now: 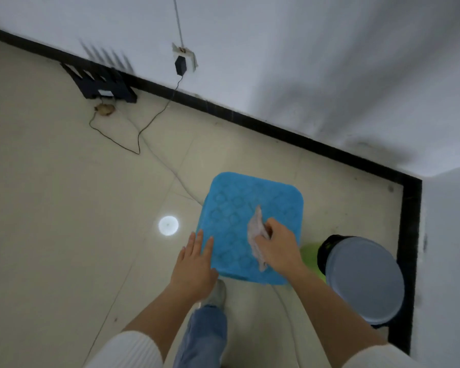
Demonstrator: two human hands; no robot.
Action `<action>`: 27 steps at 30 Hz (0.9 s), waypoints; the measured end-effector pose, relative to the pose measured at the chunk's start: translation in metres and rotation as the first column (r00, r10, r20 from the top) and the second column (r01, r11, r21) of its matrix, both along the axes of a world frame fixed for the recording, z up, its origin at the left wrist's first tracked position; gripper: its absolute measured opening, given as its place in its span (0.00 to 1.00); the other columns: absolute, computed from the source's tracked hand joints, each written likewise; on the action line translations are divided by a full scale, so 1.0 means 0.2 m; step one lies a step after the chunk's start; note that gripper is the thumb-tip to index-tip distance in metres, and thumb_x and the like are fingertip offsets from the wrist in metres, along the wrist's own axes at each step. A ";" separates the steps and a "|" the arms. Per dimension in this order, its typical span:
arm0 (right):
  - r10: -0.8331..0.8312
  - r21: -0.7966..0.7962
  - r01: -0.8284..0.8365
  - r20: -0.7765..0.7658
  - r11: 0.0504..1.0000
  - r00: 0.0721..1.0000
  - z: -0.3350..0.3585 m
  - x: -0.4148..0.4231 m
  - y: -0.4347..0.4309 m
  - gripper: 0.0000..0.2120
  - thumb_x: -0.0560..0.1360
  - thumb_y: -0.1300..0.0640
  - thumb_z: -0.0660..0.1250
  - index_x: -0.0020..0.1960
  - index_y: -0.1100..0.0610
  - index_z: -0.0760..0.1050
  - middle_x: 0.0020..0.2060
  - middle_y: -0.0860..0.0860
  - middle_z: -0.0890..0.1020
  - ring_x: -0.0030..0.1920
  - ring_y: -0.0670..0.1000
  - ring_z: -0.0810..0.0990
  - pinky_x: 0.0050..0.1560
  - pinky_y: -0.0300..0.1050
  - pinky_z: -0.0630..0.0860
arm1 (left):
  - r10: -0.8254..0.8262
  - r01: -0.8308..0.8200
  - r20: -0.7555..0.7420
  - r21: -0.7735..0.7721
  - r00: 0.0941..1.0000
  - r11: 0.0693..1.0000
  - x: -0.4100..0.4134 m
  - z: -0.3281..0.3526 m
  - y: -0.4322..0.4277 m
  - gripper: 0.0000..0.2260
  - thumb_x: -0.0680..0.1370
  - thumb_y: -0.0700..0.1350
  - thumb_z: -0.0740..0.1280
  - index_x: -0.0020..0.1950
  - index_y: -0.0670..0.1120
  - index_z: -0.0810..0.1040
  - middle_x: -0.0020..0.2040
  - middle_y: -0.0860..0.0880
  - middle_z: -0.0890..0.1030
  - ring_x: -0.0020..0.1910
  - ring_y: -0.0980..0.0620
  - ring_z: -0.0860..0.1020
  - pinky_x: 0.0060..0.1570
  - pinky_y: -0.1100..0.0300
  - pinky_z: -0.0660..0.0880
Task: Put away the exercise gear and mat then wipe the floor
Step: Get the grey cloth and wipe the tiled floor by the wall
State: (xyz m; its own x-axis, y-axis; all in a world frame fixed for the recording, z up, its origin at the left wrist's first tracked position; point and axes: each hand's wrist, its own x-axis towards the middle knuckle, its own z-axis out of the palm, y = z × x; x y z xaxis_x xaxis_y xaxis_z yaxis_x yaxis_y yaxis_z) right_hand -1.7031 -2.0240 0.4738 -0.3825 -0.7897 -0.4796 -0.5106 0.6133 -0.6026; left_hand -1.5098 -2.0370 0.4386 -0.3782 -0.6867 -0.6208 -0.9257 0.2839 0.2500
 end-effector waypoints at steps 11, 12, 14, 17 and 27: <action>0.308 -0.146 -0.284 0.188 0.948 0.933 0.87 0.70 0.53 0.15 0.71 0.49 0.63 0.32 0.54 0.60 0.19 0.42 0.66 0.25 0.48 0.64 0.23 0.36 0.62 | 0.537 -0.570 -0.221 -0.129 0.814 0.811 0.55 0.89 0.79 0.33 0.80 0.51 0.57 0.77 0.50 0.40 0.77 0.46 0.38 0.76 0.47 0.40 0.73 0.52 0.49; 0.376 -0.160 -0.351 0.169 0.923 0.911 0.96 0.80 0.58 0.15 0.70 0.48 0.62 0.32 0.55 0.60 0.19 0.43 0.66 0.25 0.48 0.63 0.23 0.35 0.62 | 0.570 -0.609 -0.239 -0.146 0.786 0.779 0.63 0.97 0.87 0.32 0.80 0.51 0.57 0.77 0.50 0.40 0.77 0.47 0.38 0.76 0.47 0.40 0.73 0.51 0.49; 0.529 -0.177 -0.509 0.090 0.842 0.844 1.09 1.01 0.66 0.15 0.69 0.49 0.63 0.32 0.55 0.61 0.24 0.46 0.67 0.27 0.48 0.64 0.28 0.39 0.62 | 0.622 -0.667 -0.247 -0.197 0.743 0.718 0.83 1.11 1.06 0.33 0.80 0.50 0.57 0.78 0.50 0.41 0.77 0.47 0.37 0.76 0.47 0.40 0.73 0.51 0.50; 0.704 -0.202 -0.689 0.004 0.696 0.710 1.23 1.38 0.81 0.17 0.71 0.58 0.67 0.31 0.55 0.61 0.25 0.48 0.67 0.27 0.48 0.65 0.28 0.41 0.61 | 0.733 -0.772 -0.245 -0.246 0.635 0.586 1.16 1.28 1.38 0.33 0.80 0.50 0.57 0.78 0.49 0.41 0.77 0.46 0.37 0.76 0.46 0.39 0.73 0.51 0.49; 0.991 -0.248 -0.961 -0.024 0.124 0.134 1.52 2.91 1.75 0.12 0.72 0.55 0.67 0.36 0.56 0.65 0.28 0.49 0.69 0.30 0.49 0.68 0.31 0.43 0.61 | 0.915 -0.904 -0.347 -0.426 0.207 0.043 2.37 1.62 2.69 0.29 0.80 0.48 0.57 0.78 0.49 0.46 0.78 0.47 0.47 0.77 0.47 0.47 0.72 0.52 0.56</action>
